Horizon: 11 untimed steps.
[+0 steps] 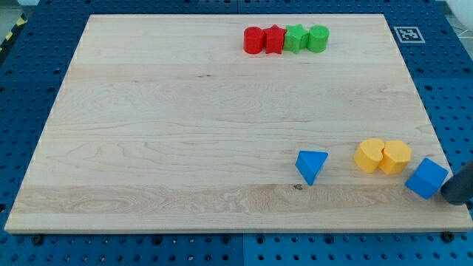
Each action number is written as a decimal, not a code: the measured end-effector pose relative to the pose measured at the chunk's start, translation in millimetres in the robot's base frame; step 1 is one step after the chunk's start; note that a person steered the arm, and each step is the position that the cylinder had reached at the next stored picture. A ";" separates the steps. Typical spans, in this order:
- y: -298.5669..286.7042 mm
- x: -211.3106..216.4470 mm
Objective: Push the blue cube a bit up
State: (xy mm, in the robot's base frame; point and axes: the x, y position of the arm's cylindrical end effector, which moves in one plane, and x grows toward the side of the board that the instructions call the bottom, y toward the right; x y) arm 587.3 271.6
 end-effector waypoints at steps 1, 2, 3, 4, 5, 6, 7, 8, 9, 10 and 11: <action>-3.8 10.7; -2.9 22.6; -15.8 29.5; -38.1 29.7; -38.7 24.7; -36.5 21.7; -34.4 16.1; -32.3 7.6; -31.4 0.4; -31.0 0.9; -17.8 10.3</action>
